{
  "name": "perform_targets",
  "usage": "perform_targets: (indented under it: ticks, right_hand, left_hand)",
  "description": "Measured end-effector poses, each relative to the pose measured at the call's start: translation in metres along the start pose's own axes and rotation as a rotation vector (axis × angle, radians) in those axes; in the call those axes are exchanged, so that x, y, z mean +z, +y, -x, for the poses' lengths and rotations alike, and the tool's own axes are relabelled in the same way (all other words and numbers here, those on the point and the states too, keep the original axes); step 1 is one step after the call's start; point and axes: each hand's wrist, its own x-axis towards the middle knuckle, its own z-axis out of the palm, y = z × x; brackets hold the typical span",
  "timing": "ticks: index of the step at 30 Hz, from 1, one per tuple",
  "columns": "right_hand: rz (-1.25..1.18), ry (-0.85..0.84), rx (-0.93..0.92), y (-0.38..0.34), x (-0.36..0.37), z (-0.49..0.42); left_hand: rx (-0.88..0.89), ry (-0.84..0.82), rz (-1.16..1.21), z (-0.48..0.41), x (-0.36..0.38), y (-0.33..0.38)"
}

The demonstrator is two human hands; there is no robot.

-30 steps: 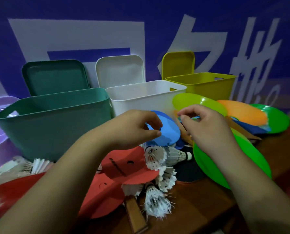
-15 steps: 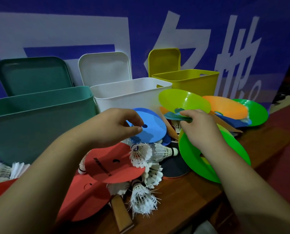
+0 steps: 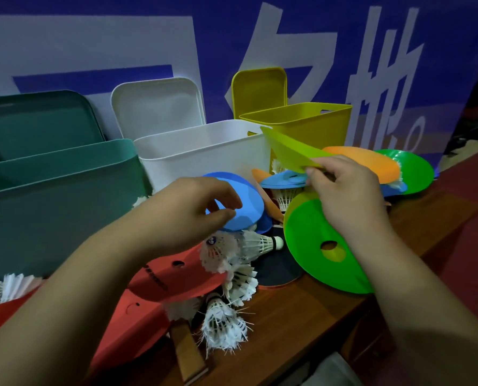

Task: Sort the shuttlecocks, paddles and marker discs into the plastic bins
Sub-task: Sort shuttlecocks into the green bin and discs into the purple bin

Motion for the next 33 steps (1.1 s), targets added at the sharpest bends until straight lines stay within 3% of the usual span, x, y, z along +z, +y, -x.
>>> perform_targets:
  ticks: [5,13,19,25,33]
  right_hand:
    - [-0.109,0.060,-0.059,0.002,-0.030,0.006]
    - [-0.123,0.082,-0.036,0.021,-0.065,0.019]
    - [-0.150,0.065,-0.001,0.035,-0.077,0.027]
    - [-0.158,0.051,-0.020,0.035,-0.089,0.031]
    - [-0.164,0.022,-0.092,0.025,-0.085,0.023]
  left_hand:
    - [0.338,-0.080,-0.171,0.000,0.033,0.044]
    - [0.527,-0.246,-0.455,-0.021,0.103,0.081]
    - [0.587,-0.136,-0.471,-0.025,0.119,0.093]
    - [0.529,0.002,-0.327,-0.014,0.086,0.100]
    - [0.501,0.207,-0.308,0.000,0.032,0.083]
